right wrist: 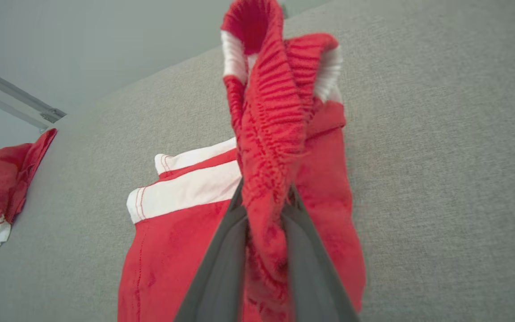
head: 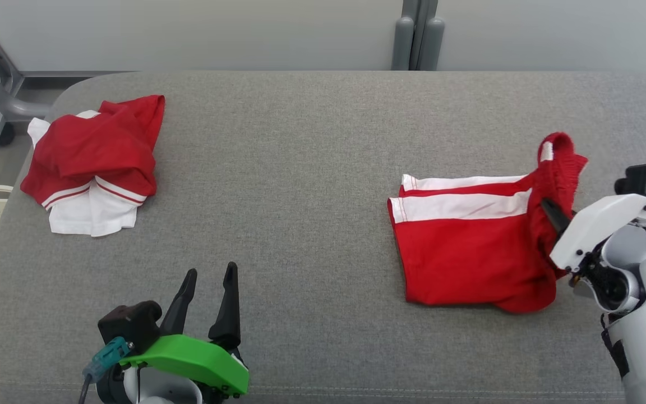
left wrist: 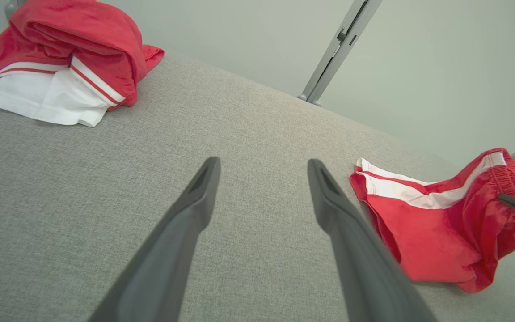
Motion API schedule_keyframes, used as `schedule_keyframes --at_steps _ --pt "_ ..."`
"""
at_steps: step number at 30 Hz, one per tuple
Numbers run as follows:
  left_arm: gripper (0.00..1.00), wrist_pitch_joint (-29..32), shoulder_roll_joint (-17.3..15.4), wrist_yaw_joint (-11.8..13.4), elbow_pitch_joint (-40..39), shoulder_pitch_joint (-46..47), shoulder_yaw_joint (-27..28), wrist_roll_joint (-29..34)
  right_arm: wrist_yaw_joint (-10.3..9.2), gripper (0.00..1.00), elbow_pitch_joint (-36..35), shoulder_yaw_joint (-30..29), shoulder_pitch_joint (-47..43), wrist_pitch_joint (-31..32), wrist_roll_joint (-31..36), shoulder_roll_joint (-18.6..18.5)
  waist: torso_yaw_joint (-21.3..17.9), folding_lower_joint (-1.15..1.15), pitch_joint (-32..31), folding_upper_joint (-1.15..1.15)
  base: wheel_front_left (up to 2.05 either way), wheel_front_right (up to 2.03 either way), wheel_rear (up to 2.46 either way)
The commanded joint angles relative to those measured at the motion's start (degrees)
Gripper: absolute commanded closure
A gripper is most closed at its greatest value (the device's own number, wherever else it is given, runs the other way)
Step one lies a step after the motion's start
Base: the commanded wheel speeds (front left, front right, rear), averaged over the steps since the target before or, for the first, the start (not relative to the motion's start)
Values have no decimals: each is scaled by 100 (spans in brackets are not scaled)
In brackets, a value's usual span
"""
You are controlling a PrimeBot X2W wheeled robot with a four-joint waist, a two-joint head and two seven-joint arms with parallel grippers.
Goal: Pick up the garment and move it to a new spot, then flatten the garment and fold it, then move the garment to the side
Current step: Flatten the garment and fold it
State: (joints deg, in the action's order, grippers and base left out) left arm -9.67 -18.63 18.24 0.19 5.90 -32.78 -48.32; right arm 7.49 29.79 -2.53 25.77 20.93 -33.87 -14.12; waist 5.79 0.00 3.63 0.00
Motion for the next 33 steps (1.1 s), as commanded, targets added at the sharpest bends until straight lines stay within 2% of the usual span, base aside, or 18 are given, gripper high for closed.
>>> schedule_keyframes --at_steps 1,6,10,22,23,24,25,26,27,33 --pt "0 -25 10 12 -24 54 11 11 0 100 -115 55 -107 54 16 17 15 0 -32 0 0 0 0" --pt "0 -31 26 15 -72 58 -6 -1 0 100 -717 468 -345 347 180 271 89 0 -92 0 0 0 0" --pt "0 -45 55 -11 -87 74 -26 -21 0 100 -830 755 -433 501 412 428 206 0 -101 0 0 0 0" --pt "0 -161 214 -112 83 105 -68 -74 0 100 329 887 -106 576 1634 593 677 0 -91 0 0 0 0" --pt "0 -158 220 -120 96 105 -70 -78 0 92 402 862 -68 549 1736 614 690 0 -98 0 0 0 0" --pt "0 -168 229 -121 109 104 -73 -83 0 71 469 853 -34 522 1847 635 701 0 -108 0 0 0 0" --pt "0 -177 234 -121 119 102 -75 -84 0 47 533 858 0 503 1934 671 708 0 -121 0 0 0 0" --pt "0 -183 237 -121 131 97 -78 -82 0 7 580 876 32 478 1996 710 709 0 -136 0 0 0 0" --pt "0 -185 238 -117 140 86 -78 -82 0 0 604 919 53 459 2056 742 704 0 -155 0 0 0 0" --pt "0 -190 220 -119 142 -21 -107 -80 -1 0 469 1212 56 337 2326 855 552 0 -304 0 0 0 0"
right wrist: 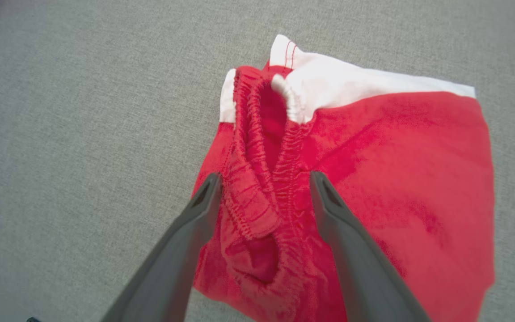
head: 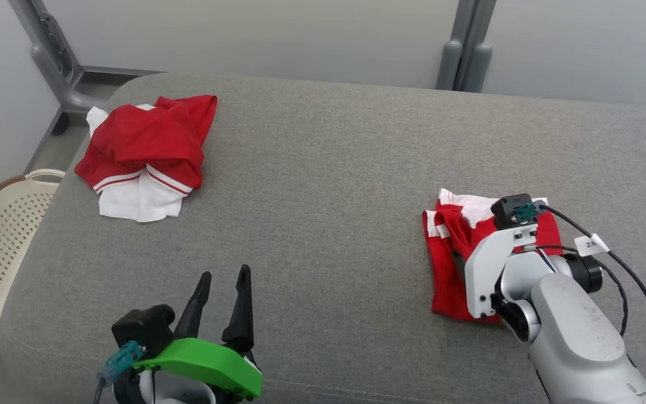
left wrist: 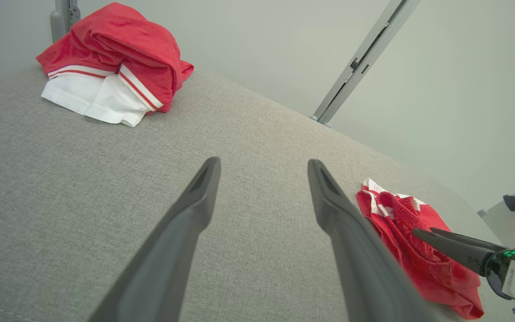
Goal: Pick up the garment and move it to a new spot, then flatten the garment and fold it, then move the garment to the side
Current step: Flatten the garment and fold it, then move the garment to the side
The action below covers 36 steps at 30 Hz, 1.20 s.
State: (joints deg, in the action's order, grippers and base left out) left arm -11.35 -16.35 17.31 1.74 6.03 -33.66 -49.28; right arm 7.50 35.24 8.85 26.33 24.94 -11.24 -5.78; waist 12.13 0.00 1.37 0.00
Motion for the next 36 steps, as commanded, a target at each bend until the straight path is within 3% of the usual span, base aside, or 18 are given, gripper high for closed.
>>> schedule_keyframes --at_steps 1,9,16,28,36 --pt "0 -18 -13 -22 -22 -47 -29 23 -2 0 -142 154 -26 -97 67 32 -115 0 -108 0 0 0 0" --pt "0 42 -100 82 -161 -109 -74 99 -3 0 -788 269 -282 -253 -178 -166 -343 0 -238 0 0 0 0" --pt "0 154 -234 168 -382 -99 -133 191 -2 0 -1028 -462 -588 -191 -372 -516 -384 0 -188 0 0 0 0" --pt "0 398 -409 273 -647 138 -230 345 -2 0 -34 -1811 -407 -289 -483 -364 48 0 238 0 0 0 0" --pt "0 450 -453 327 -834 299 -247 444 -2 0 805 -2233 61 -399 -758 -313 387 0 511 0 0 0 0"
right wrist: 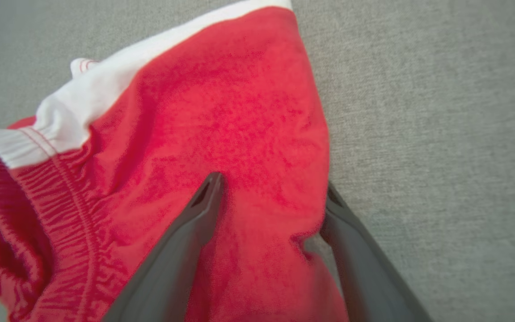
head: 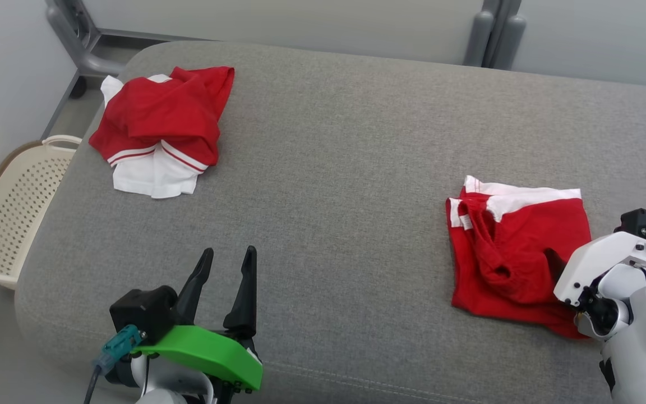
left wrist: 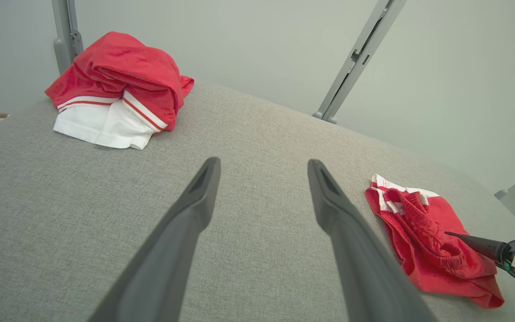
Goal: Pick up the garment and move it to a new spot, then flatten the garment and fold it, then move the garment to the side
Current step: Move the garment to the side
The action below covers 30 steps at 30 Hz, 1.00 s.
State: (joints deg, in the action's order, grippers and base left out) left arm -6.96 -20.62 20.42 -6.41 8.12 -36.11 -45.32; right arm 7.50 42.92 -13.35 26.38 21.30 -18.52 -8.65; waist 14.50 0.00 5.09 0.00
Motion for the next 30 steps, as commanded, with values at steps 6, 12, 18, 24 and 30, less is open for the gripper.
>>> schedule_keyframes --at_steps 6,12,18,24,30 --pt "0 2 -65 74 -82 139 -11 127 -1 61 441 129 231 -93 -113 -32 213 0 175 0 0 0 0" --pt "0 -17 -187 159 -50 205 48 219 -1 100 606 442 400 -363 -119 -152 84 0 218 0 0 0 0" --pt "0 -22 -278 222 -111 223 127 258 -6 100 668 663 629 -528 -173 -314 -182 0 286 0 0 0 0" --pt "0 -23 -285 223 -176 250 145 243 -6 100 683 987 899 -560 -247 -495 -679 0 419 0 0 0 0" --pt "0 -24 -308 197 -265 379 162 270 -5 100 628 1393 1246 -516 -253 -679 -1337 0 655 0 0 0 0"
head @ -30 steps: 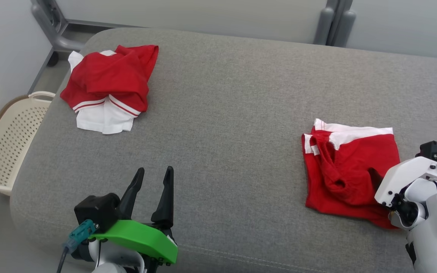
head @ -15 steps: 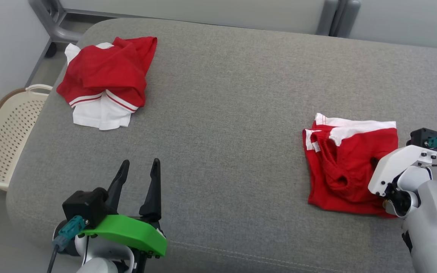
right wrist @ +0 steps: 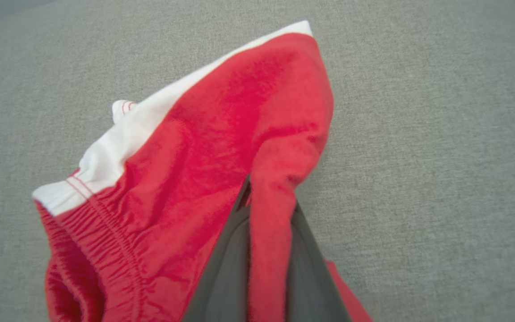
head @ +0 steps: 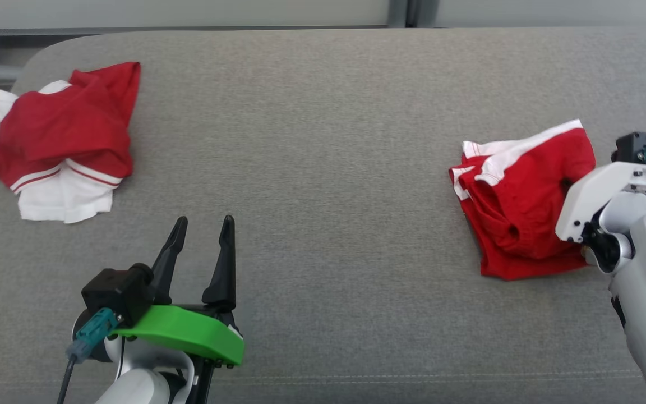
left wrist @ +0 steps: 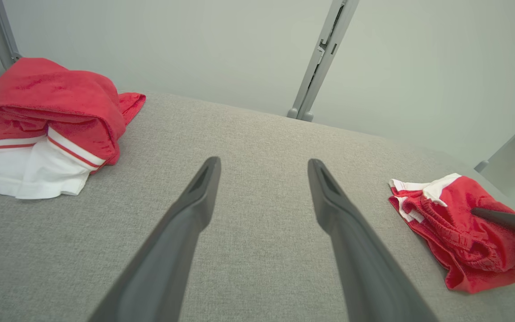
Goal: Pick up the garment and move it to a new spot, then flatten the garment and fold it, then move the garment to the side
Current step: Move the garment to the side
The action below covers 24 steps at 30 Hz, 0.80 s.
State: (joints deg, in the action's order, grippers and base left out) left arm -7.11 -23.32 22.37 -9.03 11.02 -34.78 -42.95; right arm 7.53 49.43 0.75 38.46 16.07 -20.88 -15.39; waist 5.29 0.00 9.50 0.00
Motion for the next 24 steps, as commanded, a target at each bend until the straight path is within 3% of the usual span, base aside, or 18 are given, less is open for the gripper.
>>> schedule_keyframes --at_steps 1,6,11,17,24 --pt "0 -1 -51 -2 -24 102 31 44 -8 100 -25 53 114 12 -17 -10 -550 0 253 0 0 0 0" --pt "0 101 -80 -49 -111 319 -48 131 -8 100 19 384 581 -80 -25 50 -1376 0 503 0 0 0 0" --pt "0 231 -37 -69 -143 562 -145 228 -8 100 182 471 923 -208 -90 78 -1784 0 683 0 0 0 0" --pt "0 358 -86 -38 -237 776 -204 319 -8 100 381 591 1316 -491 -50 -49 -1934 0 962 0 0 0 0" --pt "0 593 -284 72 -520 972 -206 497 -9 100 788 500 1944 -900 125 -291 -1839 0 1419 0 0 0 0"
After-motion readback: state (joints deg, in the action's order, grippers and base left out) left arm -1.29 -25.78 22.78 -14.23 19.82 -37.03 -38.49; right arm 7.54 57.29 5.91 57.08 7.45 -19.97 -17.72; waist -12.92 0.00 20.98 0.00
